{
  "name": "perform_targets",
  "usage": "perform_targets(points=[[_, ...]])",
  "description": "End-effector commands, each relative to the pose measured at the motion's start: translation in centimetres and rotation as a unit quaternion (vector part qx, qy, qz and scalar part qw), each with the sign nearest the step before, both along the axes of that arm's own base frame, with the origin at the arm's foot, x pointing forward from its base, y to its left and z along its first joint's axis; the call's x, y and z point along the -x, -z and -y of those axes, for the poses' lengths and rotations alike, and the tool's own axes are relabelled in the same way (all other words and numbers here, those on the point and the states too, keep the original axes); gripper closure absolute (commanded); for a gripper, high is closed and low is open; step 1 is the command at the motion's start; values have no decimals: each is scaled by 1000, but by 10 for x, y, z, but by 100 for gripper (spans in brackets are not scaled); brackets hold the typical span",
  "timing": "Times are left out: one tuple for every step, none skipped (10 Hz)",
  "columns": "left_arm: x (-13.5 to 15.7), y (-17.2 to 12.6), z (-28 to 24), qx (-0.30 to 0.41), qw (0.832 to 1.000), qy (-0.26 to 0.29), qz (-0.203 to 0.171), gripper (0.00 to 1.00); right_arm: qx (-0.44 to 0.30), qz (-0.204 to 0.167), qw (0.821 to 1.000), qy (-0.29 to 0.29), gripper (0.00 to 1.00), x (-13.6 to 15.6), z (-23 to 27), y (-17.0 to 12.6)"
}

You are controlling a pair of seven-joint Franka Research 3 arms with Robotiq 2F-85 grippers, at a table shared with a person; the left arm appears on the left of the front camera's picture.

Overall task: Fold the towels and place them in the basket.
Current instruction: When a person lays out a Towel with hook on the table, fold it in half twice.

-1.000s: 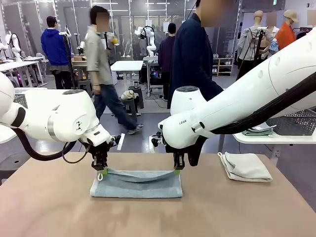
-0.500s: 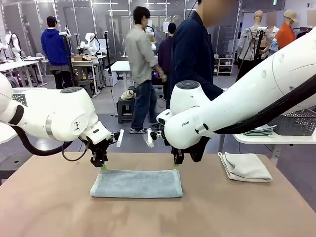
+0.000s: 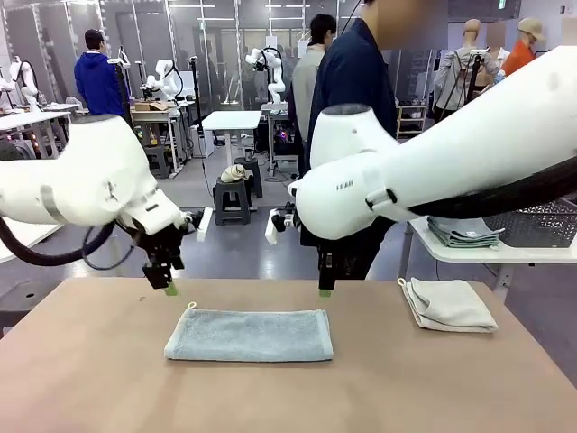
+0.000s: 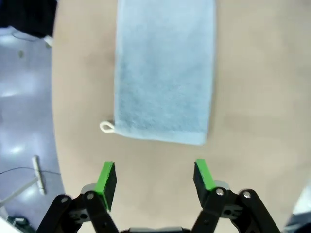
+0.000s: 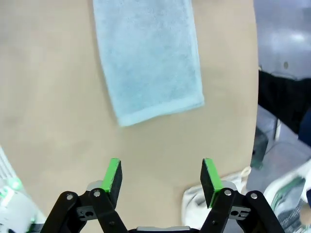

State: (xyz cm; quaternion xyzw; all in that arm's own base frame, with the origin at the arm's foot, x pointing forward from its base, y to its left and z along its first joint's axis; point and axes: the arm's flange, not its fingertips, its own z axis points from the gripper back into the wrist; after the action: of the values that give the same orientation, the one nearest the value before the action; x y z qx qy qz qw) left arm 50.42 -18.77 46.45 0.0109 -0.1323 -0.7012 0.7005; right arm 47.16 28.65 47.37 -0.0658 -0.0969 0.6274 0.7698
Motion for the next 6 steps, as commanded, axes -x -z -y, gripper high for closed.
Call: perform_targets(points=[[27, -36, -24, 9, 1000, 6, -17, 19, 1, 18, 996, 82, 19, 40, 0, -23], [36, -48, -36, 30, 999, 5, -14, 19, 3, 28, 994, 109, 19, 53, 0, -30], [42, -57, -52, 57, 998, 0, -5, 19, 3, 32, 992, 120, 19, 64, -2, -34], [50, -63, -74, 98, 995, -9, 1, 19, -10, 33, 993, 117, 19, 73, -2, -38], [54, -65, -96, 132, 991, -18, 10, 19, -7, 22, 995, 96, 19, 54, 0, -44], [55, -64, -120, 171, 985, -8, 19, 19, -7, 22, 995, 96, 19, 54, 0, -44]])
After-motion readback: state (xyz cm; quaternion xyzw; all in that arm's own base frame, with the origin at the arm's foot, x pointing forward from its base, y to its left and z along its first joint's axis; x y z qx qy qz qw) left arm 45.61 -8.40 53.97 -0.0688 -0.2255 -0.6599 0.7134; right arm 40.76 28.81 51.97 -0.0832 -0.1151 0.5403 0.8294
